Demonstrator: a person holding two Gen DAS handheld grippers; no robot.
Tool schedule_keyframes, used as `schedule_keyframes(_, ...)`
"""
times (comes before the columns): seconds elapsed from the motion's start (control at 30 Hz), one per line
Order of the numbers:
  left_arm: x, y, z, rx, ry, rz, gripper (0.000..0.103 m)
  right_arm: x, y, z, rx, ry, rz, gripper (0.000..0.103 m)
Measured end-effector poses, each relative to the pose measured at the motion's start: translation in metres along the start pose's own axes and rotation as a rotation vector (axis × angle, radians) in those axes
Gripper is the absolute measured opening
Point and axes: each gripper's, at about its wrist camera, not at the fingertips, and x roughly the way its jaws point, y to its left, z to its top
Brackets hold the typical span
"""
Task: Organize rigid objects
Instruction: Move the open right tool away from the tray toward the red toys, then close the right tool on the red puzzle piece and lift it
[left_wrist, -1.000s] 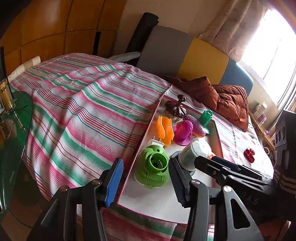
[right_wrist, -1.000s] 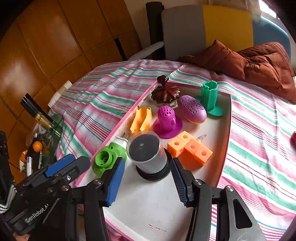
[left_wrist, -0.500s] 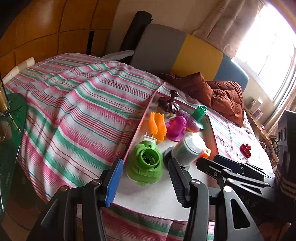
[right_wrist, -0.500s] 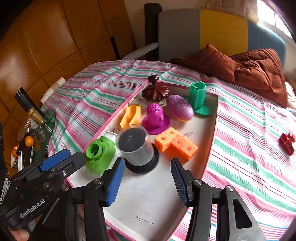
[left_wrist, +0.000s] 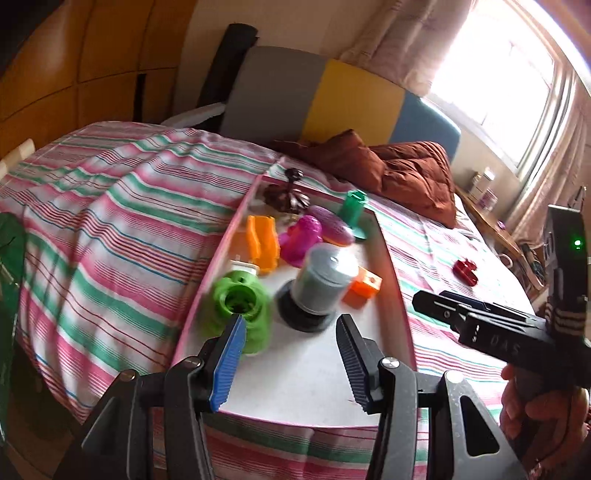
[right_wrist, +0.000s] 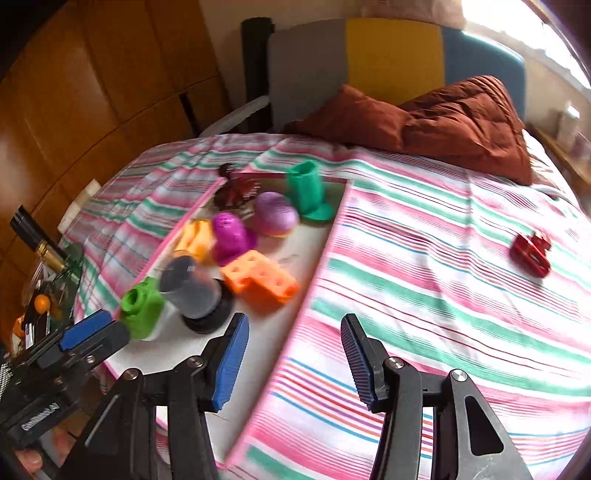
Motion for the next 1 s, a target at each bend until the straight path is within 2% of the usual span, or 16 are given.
schedule_keyframes(0.2,0.004,-0.024,-0.003,0.039,0.037,-0.057,0.051,0.006,-0.047,-0.014,0.047,0.04,-0.079,0.053)
schedule_keyframes(0.33,0.007,-0.047,0.001,0.077,0.053,-0.095,0.051,0.01,-0.094,-0.026,0.127,0.075,-0.131,0.053)
schedule_keyframes(0.5,0.017,-0.08,0.006,0.135,0.092,-0.128,0.051,0.009,-0.157,-0.029,0.225,0.08,-0.205,0.053)
schedule_keyframes(0.73,0.024,-0.115,0.002,0.22,0.129,-0.154,0.051,0.001,-0.233,0.009,0.319,0.001,-0.273,0.055)
schedule_keyframes(0.87,0.026,-0.121,-0.001,0.224,0.158,-0.163,0.051,0.012,-0.26,0.037,0.333,-0.003,-0.284,0.057)
schedule_keyframes(1.0,0.029,-0.125,-0.001,0.247,0.176,-0.153,0.051,0.035,-0.28,0.054,0.344,0.036,-0.287,0.057)
